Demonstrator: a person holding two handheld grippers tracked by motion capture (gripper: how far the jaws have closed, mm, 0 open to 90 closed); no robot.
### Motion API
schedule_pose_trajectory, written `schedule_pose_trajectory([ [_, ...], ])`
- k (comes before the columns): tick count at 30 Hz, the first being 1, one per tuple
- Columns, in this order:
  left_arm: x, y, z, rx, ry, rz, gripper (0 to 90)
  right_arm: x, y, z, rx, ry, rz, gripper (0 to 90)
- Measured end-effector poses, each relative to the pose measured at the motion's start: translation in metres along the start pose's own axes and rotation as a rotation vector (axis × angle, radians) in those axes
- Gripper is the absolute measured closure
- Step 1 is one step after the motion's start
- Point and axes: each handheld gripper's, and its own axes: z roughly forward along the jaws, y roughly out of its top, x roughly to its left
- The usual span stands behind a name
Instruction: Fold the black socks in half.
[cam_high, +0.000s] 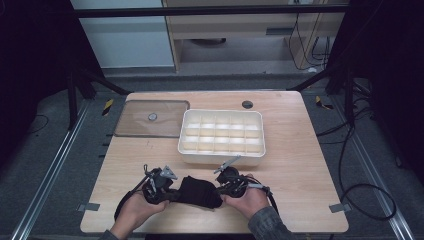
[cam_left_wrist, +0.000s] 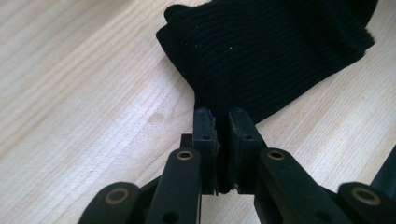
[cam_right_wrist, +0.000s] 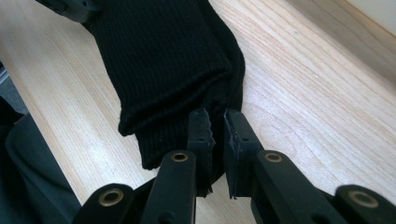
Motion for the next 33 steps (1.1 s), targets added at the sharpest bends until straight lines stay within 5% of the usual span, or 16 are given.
schedule_pose_trajectory([
  [13,-0.015,0.021,-0.02,-0.019,-0.003,0.07,82.7,0.003,0.005,0.006,-0.022,0.024,0.017,82.6],
  [33,-0.056,0.052,-0.008,-0.064,-0.063,0.164,82.7,-0.005,-0.005,0.011,-0.07,0.058,0.071,82.6],
])
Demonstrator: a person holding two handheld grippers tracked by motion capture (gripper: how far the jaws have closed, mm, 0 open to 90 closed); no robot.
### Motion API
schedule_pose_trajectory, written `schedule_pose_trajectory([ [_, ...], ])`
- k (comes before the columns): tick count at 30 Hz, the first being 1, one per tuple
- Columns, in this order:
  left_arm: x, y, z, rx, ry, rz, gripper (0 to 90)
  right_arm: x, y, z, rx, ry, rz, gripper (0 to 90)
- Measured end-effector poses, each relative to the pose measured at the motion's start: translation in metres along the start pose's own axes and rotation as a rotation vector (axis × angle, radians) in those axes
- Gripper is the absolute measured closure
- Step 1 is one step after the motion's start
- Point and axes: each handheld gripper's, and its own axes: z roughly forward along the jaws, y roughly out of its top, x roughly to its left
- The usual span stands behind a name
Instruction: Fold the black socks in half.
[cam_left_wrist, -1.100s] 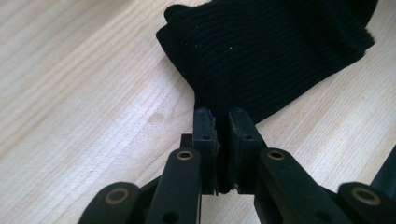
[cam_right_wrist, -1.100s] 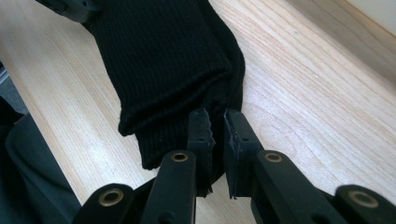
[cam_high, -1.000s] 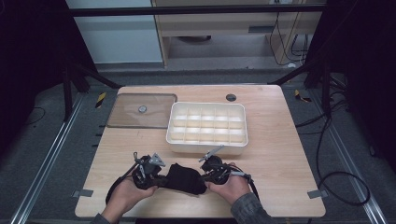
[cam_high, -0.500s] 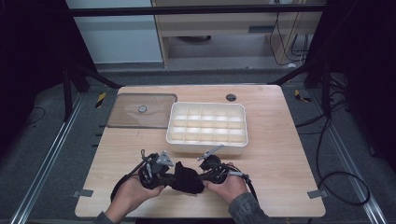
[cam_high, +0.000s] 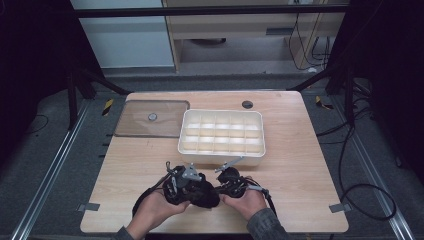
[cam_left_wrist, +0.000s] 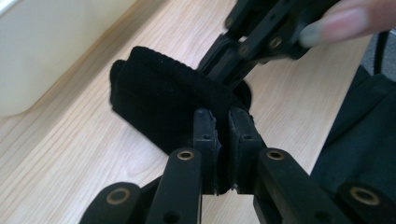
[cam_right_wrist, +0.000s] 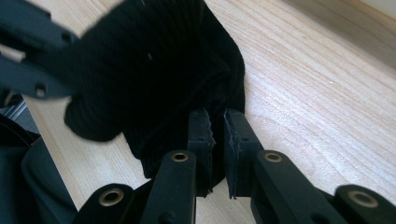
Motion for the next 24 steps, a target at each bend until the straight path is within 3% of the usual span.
schedule_pose_trajectory([
  [9,-0.011,0.002,0.018,0.03,-0.016,0.028,82.7,-0.005,-0.005,-0.003,-0.028,0.016,0.001,79.1],
  [18,-0.012,0.004,0.023,0.041,-0.023,0.033,82.6,-0.013,-0.01,-0.028,-0.078,-0.004,0.001,70.5],
  [24,-0.014,0.007,0.028,0.052,-0.042,0.034,82.4,-0.022,-0.016,-0.038,-0.079,-0.022,0.015,68.6],
])
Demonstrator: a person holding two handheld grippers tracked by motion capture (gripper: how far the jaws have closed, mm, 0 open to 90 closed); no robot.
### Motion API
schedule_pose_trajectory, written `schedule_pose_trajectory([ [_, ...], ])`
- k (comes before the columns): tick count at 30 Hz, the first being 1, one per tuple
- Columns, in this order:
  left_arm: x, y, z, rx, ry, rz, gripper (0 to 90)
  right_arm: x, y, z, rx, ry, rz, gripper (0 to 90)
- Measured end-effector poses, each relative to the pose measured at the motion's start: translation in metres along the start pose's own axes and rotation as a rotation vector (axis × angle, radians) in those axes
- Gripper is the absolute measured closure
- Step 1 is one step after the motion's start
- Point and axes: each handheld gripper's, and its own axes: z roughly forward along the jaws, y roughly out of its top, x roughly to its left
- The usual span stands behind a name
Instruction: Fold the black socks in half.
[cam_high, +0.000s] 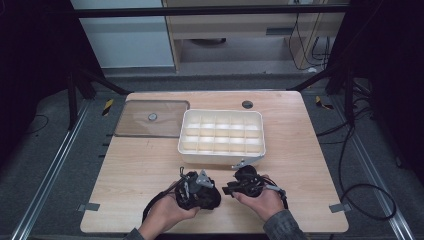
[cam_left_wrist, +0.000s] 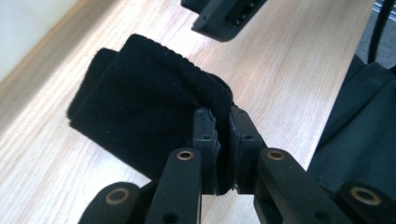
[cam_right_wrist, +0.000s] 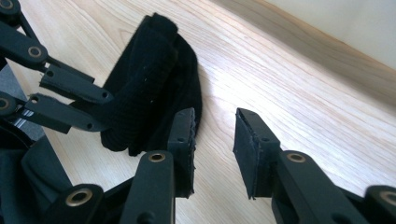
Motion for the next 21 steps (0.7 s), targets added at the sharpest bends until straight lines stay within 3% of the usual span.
schedule_pose_trajectory([
  [15,-0.003,0.009,0.016,0.001,-0.04,-0.014,82.4,-0.011,-0.01,-0.007,-0.002,-0.027,0.018,68.5],
  [21,-0.003,0.008,0.023,-0.021,-0.065,-0.045,82.3,-0.016,-0.013,-0.011,-0.004,-0.037,0.028,68.5],
])
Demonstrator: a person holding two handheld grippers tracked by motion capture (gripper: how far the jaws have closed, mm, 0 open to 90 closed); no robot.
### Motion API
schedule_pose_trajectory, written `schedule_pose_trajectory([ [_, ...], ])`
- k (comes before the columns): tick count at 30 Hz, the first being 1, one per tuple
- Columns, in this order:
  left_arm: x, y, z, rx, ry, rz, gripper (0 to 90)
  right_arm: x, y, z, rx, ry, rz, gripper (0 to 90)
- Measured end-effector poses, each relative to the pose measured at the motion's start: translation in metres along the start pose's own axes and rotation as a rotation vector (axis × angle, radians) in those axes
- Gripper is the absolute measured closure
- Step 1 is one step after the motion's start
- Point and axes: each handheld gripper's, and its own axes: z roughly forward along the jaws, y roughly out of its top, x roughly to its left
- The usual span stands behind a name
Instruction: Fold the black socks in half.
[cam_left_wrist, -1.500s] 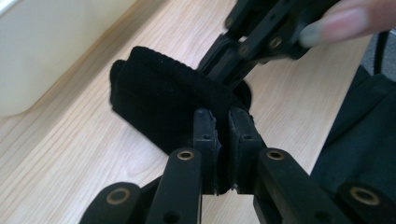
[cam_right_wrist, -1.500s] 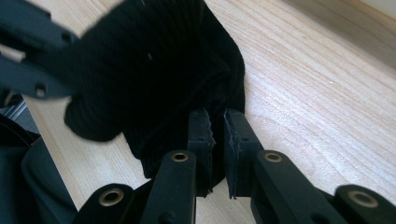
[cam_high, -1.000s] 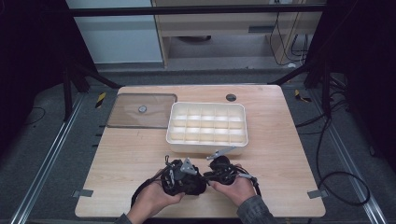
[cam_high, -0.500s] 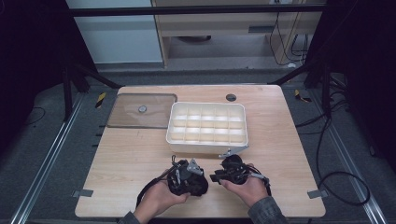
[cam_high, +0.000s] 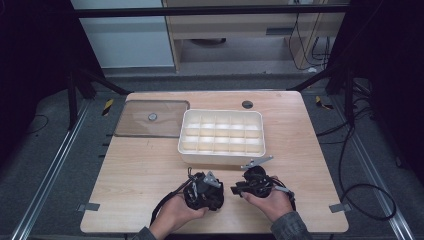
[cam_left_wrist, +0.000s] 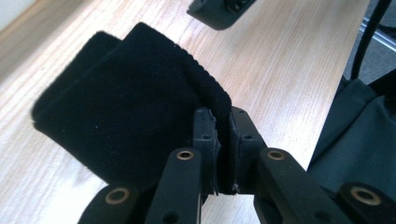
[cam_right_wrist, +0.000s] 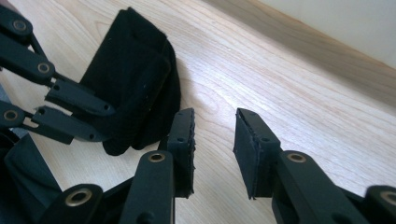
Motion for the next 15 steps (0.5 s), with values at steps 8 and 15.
schedule_pose_trajectory([
  [8,-0.003,0.001,0.009,-0.011,-0.023,-0.016,82.3,-0.007,-0.004,-0.003,-0.006,-0.006,0.017,68.5],
  [15,-0.005,0.002,0.013,-0.007,-0.025,-0.003,82.4,-0.01,-0.007,-0.005,-0.003,-0.014,0.025,68.4],
])
